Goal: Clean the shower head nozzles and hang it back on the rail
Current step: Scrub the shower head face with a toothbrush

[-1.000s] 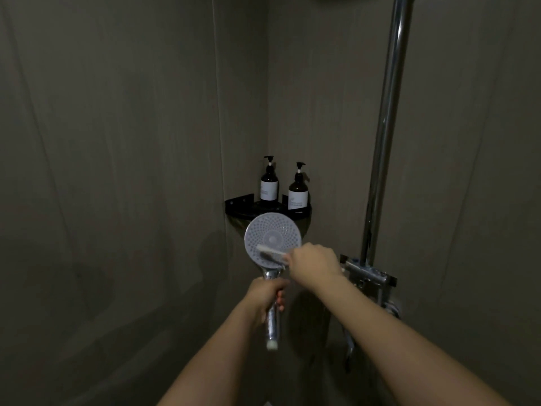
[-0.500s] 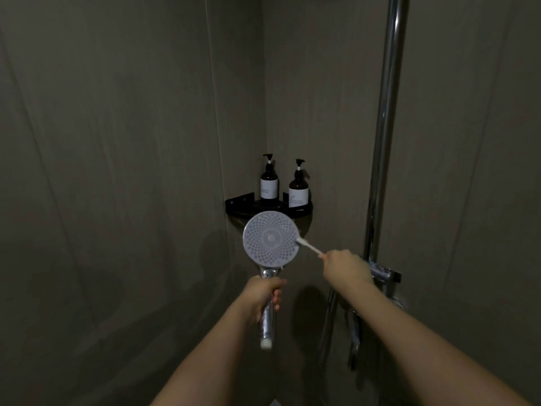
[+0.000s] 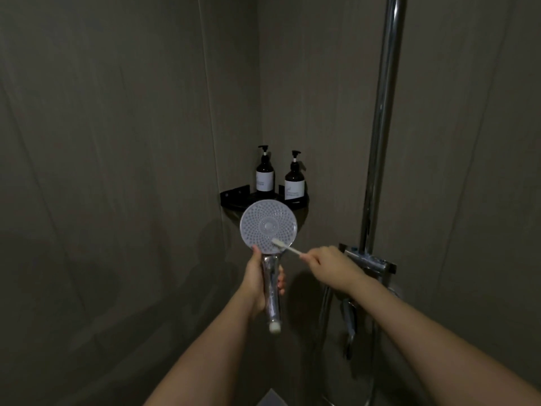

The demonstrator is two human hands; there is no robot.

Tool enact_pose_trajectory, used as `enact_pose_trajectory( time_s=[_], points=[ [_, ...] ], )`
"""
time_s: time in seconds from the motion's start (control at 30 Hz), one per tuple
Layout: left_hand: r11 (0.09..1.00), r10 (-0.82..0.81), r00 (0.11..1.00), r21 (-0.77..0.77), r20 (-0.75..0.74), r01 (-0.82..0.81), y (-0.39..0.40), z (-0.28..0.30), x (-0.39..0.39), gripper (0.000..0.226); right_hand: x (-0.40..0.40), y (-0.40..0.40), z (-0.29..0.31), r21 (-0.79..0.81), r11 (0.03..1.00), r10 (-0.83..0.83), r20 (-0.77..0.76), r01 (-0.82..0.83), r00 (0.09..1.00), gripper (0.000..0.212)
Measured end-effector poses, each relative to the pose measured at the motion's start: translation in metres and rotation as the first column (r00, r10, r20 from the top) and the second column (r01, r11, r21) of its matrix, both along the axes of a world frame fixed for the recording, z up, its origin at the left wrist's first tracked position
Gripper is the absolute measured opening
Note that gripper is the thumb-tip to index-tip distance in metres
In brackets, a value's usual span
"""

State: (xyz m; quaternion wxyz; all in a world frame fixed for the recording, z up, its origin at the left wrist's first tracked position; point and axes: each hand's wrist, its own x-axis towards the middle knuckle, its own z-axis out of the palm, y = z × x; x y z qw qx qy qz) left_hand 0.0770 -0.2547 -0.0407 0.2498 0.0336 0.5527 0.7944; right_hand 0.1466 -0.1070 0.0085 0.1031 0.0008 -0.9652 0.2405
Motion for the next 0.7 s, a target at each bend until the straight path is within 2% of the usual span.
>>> enact_pose_trajectory(
  time_s=[0.13, 0.23, 0.3, 0.4, 0.43, 0.53, 0.6, 0.63, 0.7],
  points=[
    [0.999, -0.007, 0.999, 0.051, -0.031, 0.009, -0.003, 0.004, -0.003, 0.079, 0.002, -0.001, -0.001, 0.180, 0.977, 0.067, 0.237, -0.111, 0.969, 0.030],
    [0.989, -0.002, 1.000, 0.149, 0.017, -0.001, -0.006, 0.004, -0.004, 0.078, 0.004, 0.000, 0.006, 0.205, 0.961, 0.079, 0.439, -0.185, 0.895, 0.033],
    [0.992, -0.015, 1.000, 0.128, 0.006, 0.014, -0.010, 0.000, -0.006, 0.079, 0.004, 0.000, 0.011, 0.206, 0.963, 0.084, 0.391, -0.176, 0.917, 0.032],
    [0.996, -0.057, 0.998, 0.069, -0.030, 0.058, -0.010, 0.001, -0.004, 0.080, -0.002, -0.005, 0.013, 0.196, 0.978, 0.038, 0.149, -0.068, 0.988, 0.032],
    [0.995, -0.062, 0.997, 0.071, -0.038, 0.065, -0.010, 0.003, -0.004, 0.080, -0.003, -0.008, 0.012, 0.212, 0.975, 0.031, 0.153, -0.064, 0.988, 0.033],
    [0.996, -0.039, 0.999, 0.084, -0.013, 0.040, -0.011, 0.005, -0.012, 0.085, 0.004, -0.015, 0.011, 0.280, 0.938, 0.075, 0.411, -0.204, 0.909, 0.031],
    [0.996, -0.024, 1.000, 0.083, -0.005, 0.024, -0.013, 0.002, -0.017, 0.086, 0.009, -0.018, 0.011, 0.314, 0.908, 0.094, 0.493, -0.277, 0.865, 0.035],
    [0.996, -0.027, 1.000, 0.089, -0.013, 0.028, -0.013, 0.002, -0.017, 0.085, 0.009, -0.018, 0.012, 0.296, 0.919, 0.105, 0.454, -0.261, 0.885, 0.034],
    [0.994, -0.038, 0.999, 0.101, -0.026, 0.041, -0.010, 0.004, -0.015, 0.082, 0.002, -0.013, 0.016, 0.241, 0.961, 0.073, 0.263, -0.139, 0.962, 0.032]
  ],
)
